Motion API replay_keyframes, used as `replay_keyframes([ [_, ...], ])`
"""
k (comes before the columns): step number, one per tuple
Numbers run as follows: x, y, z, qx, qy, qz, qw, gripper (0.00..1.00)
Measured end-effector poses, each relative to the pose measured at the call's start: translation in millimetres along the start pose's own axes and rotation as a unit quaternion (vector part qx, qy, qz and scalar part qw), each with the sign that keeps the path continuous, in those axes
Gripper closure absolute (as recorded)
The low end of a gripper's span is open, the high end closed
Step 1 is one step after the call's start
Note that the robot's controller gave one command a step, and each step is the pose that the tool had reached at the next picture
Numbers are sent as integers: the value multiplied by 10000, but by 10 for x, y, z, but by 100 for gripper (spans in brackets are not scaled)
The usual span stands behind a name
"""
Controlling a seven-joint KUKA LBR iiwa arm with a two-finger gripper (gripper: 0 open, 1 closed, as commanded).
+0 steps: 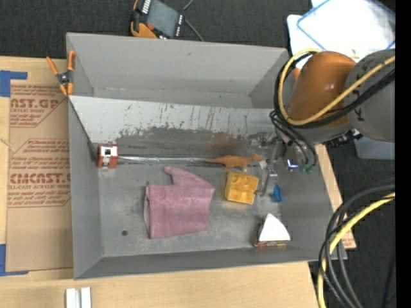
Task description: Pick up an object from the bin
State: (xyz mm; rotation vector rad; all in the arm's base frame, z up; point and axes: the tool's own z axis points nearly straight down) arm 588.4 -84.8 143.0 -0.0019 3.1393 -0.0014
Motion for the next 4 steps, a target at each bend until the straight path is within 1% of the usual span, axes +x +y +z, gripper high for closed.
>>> replay_keyframes([
  [1, 0, 0, 0, 0, 0, 0, 10000, 0],
  [2, 6, -5, 47, 4, -20, -80, 10000, 0],
  [3, 70, -119, 99, -15, 20, -625, 9980, 0],
  [4, 47, -261, -170, 0, -21, -1036, 9946, 0],
])
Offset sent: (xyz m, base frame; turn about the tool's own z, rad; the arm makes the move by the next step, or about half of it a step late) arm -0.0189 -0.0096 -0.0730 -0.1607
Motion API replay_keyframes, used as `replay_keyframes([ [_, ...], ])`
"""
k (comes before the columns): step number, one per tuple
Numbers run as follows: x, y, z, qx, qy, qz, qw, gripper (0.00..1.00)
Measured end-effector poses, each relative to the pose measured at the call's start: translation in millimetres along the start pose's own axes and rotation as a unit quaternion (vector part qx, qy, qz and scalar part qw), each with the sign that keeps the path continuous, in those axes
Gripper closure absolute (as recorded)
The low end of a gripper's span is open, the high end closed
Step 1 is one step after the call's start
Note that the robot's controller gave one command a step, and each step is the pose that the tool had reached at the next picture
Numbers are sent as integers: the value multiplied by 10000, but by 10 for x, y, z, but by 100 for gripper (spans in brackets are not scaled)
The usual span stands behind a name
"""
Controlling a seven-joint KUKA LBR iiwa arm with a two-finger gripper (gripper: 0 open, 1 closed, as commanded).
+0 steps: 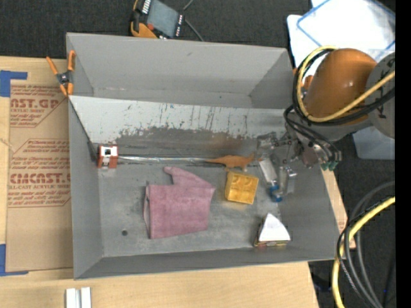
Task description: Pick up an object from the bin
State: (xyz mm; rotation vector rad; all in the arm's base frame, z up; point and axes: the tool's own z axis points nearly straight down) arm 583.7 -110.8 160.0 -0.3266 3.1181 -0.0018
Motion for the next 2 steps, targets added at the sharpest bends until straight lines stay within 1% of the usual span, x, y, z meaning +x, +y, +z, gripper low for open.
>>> replay_keyframes([
  [1, 11, 15, 220, 21, -42, -135, 9999, 0],
  [2, -8, 197, 762, 19, -43, -2020, 9794, 0],
])
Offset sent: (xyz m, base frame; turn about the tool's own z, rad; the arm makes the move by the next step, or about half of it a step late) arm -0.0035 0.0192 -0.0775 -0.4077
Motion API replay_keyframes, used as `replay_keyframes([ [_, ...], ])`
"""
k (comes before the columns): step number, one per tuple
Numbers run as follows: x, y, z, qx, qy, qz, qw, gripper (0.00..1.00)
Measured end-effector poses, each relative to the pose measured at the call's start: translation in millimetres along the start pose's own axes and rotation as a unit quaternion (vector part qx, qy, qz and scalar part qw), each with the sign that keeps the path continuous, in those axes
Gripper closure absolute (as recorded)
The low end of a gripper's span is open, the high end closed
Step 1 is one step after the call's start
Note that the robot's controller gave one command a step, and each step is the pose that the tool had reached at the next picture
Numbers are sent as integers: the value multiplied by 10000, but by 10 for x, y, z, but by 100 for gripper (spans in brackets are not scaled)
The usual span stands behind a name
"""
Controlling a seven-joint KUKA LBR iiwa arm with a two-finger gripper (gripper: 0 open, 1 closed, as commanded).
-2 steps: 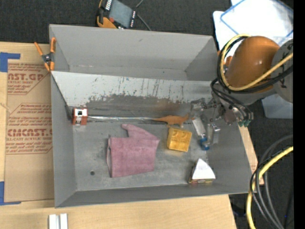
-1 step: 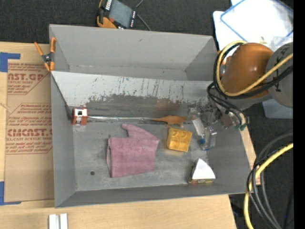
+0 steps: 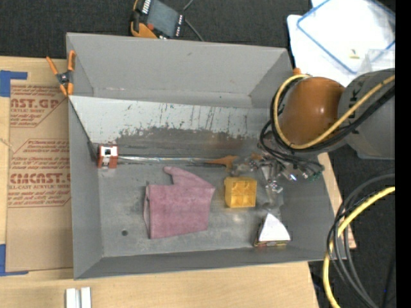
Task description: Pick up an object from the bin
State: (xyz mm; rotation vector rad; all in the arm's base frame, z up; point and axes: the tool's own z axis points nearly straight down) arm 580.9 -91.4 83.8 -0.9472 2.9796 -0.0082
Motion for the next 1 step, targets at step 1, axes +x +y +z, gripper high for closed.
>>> replay_keyframes([
  [1, 61, 97, 129, -18, 24, 1258, 9921, 0],
])
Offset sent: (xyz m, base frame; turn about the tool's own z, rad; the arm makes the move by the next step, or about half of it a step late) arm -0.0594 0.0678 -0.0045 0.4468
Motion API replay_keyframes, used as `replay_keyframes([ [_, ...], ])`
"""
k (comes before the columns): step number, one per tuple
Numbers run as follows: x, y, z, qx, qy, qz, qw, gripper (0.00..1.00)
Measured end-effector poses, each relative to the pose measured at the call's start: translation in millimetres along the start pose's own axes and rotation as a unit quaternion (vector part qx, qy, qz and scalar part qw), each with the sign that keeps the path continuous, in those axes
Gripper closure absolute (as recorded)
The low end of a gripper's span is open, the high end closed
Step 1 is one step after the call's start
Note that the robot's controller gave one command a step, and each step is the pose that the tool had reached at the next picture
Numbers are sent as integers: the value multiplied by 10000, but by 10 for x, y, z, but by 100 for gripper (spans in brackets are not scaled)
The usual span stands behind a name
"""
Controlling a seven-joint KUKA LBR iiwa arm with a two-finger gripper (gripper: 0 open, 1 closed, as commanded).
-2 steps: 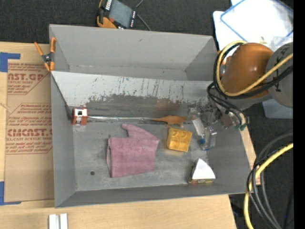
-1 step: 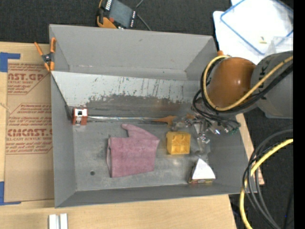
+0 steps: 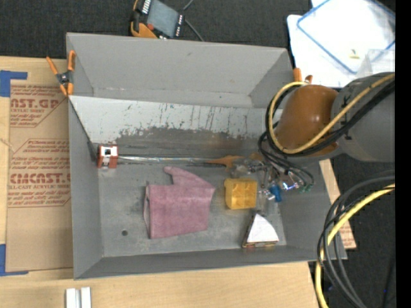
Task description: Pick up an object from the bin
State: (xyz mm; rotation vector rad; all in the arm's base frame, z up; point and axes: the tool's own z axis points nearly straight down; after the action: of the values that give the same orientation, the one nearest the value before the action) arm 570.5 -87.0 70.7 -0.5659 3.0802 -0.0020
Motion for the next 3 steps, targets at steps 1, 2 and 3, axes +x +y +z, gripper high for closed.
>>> replay_keyframes([
  [1, 226, 778, -85, -4, -17, 965, 9953, 100],
  [2, 226, 777, -86, -2, -17, 966, 9953, 100],
  [3, 119, 695, -1041, -6, -5, 1018, 9948, 100],
])
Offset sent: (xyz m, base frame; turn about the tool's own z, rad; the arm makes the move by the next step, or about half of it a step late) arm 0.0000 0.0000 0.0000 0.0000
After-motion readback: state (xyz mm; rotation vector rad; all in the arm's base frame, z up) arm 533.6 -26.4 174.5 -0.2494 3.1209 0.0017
